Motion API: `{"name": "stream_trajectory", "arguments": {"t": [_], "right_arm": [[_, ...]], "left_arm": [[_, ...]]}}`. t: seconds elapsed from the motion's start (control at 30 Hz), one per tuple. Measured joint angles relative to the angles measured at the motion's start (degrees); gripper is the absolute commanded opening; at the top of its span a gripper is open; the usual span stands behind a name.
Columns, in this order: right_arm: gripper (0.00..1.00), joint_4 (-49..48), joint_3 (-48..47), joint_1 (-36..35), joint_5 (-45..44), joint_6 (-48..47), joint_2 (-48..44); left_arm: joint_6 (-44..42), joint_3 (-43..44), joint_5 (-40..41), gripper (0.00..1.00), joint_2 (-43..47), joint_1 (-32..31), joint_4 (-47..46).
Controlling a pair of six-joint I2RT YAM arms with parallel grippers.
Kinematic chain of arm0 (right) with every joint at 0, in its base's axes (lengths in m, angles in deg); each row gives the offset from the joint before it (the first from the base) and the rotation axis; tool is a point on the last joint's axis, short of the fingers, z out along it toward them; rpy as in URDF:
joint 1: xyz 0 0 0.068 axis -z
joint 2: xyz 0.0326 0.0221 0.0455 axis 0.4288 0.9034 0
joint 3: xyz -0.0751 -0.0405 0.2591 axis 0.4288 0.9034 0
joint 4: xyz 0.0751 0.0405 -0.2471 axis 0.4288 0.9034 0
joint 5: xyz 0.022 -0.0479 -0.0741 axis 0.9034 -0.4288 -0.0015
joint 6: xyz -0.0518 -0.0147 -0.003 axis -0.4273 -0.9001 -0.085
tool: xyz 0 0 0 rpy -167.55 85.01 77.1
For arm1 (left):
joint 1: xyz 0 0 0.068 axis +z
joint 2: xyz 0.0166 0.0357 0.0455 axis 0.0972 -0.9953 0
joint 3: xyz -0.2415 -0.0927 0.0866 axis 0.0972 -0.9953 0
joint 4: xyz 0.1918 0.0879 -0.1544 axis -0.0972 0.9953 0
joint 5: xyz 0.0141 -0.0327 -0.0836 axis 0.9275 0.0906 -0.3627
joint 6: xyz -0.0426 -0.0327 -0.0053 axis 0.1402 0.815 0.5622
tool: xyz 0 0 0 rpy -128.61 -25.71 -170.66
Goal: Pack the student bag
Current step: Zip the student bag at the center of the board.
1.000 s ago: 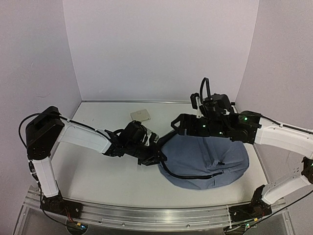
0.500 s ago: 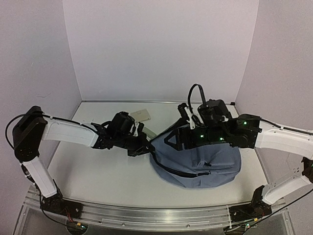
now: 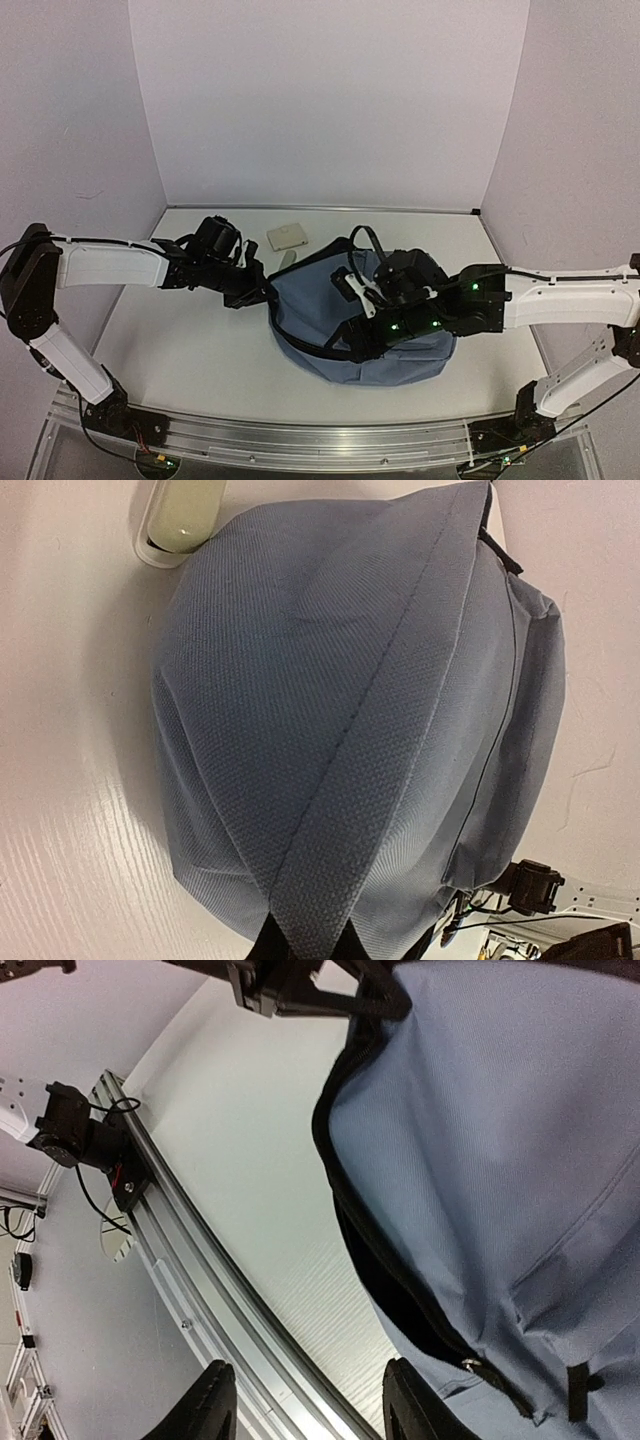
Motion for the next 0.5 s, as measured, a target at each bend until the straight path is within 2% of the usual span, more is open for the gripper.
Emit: {"name": "stream_trajectory", "arguments": {"t": [0.13,0.27,0.5], "right_arm": [[0.51,1.2,3.13,-0.84,-1.87,1.59,0.02],[0.54,4.28,4.66,-1.03,-7.66,4.5,0.02],[0.54,7.28,5.46,-0.92,-14.56,7.76,1.08]], "left_arm": [[-0.65,0.0,-0.07,0.0,-0.02,0.0,-0.02],[-0.68,0.0,-0.43,0.0,-0.04,0.08,-0.08],[-0.69,0.0,-1.29,0.0,-0.26,0.33,-0.08]]}}
